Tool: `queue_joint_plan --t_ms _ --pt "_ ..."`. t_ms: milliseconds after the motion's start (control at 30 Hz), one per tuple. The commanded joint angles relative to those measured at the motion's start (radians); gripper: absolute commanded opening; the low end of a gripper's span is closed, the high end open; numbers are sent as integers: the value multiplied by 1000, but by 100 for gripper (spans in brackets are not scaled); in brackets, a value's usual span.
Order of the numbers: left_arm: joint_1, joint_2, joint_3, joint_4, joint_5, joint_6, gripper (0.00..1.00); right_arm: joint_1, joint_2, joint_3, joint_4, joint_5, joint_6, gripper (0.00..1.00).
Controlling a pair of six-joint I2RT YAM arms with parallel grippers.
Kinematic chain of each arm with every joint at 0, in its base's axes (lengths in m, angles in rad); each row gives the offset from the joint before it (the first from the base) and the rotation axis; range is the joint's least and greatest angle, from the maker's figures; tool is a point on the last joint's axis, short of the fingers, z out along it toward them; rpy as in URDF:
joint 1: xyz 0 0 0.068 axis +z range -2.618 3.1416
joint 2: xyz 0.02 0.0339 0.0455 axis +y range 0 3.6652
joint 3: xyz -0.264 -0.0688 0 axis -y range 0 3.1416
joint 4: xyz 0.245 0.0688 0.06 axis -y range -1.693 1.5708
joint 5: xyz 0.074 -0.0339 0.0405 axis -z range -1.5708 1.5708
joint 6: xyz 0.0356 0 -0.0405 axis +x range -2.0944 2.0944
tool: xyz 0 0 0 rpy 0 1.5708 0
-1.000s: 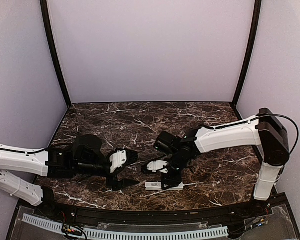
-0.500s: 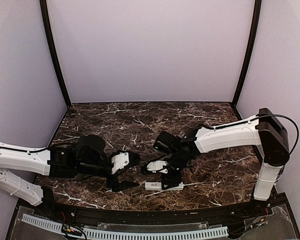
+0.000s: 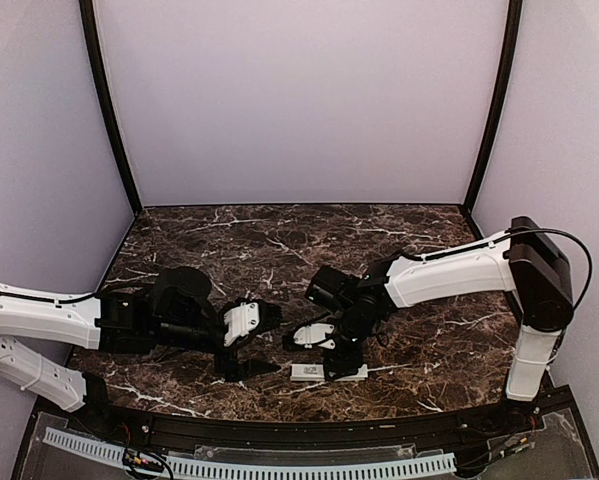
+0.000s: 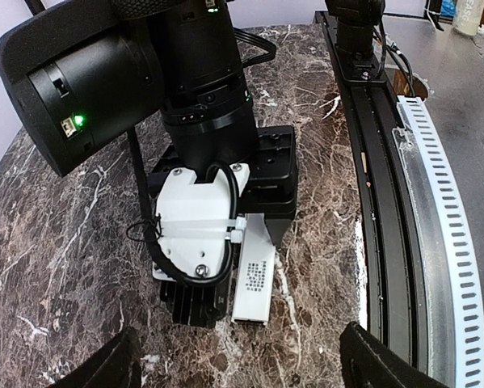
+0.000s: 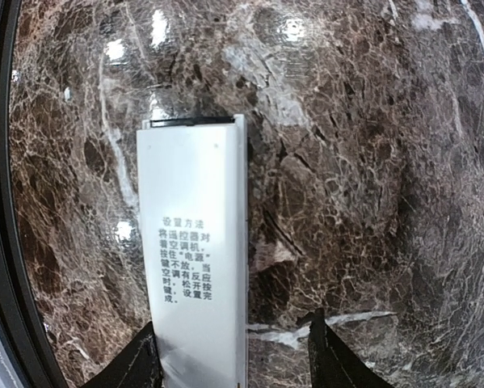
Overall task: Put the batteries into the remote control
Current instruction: Load the battery cover onto the remote control without the battery cover.
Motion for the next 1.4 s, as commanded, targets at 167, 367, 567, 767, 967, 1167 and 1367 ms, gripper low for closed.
queue_joint_plan --t_ms 167,367,567,767,967,1167,1367 --pt "-5 0 24 -34 7 11 84 -10 19 9 13 12 -12 58" --pt "-5 2 24 -32 11 12 84 -10 6 25 0 -27 -30 67" --pt "-5 6 24 -40 22 13 85 -12 -46 14 23 -59 -43 96" --pt "-5 19 30 -45 42 18 88 -15 -72 12 10 -54 -36 99" --pt "-5 90 88 -161 75 84 93 -114 -331 -42 126 4 224 99" --pt "-5 254 208 -230 89 189 97 -260 -623 -231 291 296 693 99" --pt "-5 448 291 -186 91 256 96 -305 -803 -389 229 289 956 75"
